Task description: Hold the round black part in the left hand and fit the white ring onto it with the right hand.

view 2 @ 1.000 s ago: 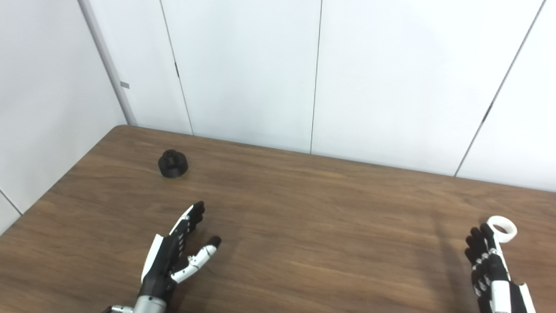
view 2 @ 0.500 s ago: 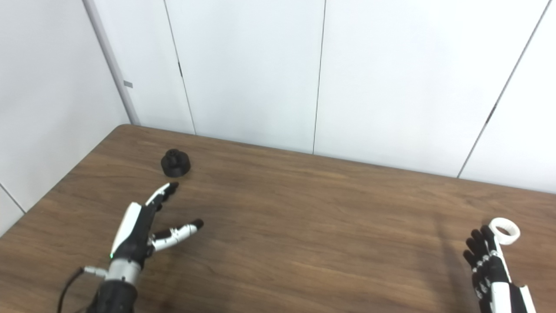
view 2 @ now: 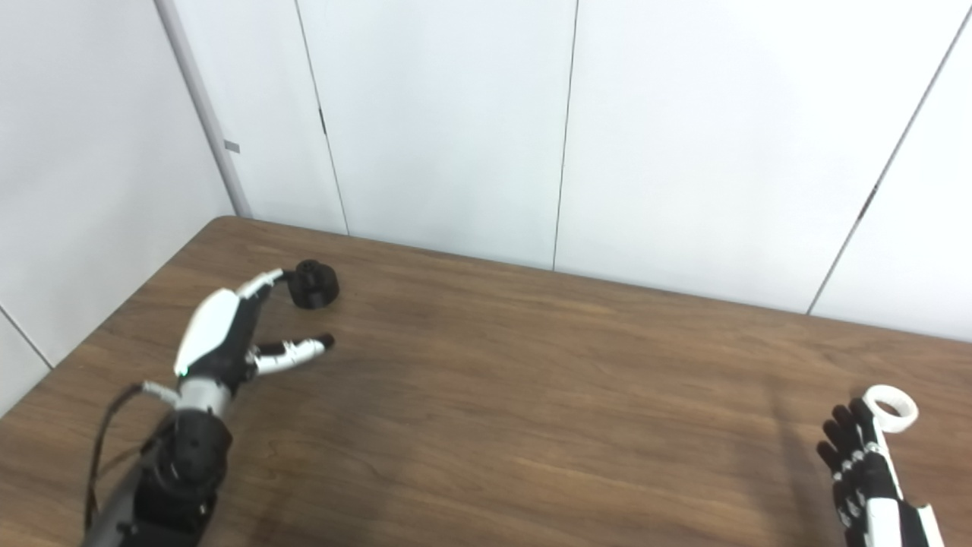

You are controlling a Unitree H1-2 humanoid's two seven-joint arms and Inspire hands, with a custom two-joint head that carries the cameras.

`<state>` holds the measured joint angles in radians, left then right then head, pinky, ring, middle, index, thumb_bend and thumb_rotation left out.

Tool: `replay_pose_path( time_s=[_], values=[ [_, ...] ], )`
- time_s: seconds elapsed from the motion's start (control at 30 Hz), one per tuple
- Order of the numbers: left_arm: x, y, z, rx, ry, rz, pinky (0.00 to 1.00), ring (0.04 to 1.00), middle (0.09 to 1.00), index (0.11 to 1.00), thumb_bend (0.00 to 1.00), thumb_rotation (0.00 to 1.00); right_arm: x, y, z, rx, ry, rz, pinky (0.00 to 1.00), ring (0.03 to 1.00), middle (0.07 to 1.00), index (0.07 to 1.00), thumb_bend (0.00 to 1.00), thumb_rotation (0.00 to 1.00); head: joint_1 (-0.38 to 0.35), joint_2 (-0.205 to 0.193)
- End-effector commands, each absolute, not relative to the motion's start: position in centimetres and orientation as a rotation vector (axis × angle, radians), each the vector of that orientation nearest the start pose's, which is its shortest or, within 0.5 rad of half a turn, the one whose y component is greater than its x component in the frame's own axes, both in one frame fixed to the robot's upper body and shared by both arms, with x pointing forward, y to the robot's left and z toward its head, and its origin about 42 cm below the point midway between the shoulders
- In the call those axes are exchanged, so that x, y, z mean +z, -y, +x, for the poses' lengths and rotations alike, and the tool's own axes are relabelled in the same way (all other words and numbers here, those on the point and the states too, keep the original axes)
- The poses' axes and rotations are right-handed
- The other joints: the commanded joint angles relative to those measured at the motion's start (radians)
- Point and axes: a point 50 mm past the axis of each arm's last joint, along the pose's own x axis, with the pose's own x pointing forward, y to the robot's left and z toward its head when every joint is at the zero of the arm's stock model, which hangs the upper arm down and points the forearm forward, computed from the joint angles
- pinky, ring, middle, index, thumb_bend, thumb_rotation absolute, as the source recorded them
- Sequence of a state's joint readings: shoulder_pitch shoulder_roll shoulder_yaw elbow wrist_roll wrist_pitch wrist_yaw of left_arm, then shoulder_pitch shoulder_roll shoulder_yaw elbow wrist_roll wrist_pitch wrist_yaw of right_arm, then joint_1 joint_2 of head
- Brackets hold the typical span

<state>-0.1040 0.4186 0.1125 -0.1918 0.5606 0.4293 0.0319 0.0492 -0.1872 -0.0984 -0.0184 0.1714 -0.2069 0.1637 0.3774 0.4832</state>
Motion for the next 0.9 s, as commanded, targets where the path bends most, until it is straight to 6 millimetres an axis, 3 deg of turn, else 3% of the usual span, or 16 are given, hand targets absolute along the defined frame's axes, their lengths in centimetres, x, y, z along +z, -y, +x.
replay_pose_path(
  time_s=[0.0,0.53,0.87],
  values=[
    [22.2,-37.9,32.1,0.438,-0.007,0.982,0.93,0.986,0.943,0.89,0.81,0.32,6.7,28.3,24.1,0.045,0.046,0.013,0.96,0.967,0.975,0.997,0.53,1.0,-0.001,0.0],
    [22.8,-40.6,37.9,0.456,-0.073,1.136,1.0,1.0,0.975,0.902,0.87,0.35,6.7,27.9,23.9,0.034,0.034,0.015,0.91,0.96,0.971,0.992,0.56,1.0,-0.011,-0.003],
    [23.0,-40.4,40.6,0.422,-0.127,1.172,1.0,1.0,0.974,0.897,0.91,0.37,6.7,27.9,23.9,0.025,0.031,0.013,0.88,0.95,0.964,0.983,0.59,1.0,-0.014,-0.001]
  ],
)
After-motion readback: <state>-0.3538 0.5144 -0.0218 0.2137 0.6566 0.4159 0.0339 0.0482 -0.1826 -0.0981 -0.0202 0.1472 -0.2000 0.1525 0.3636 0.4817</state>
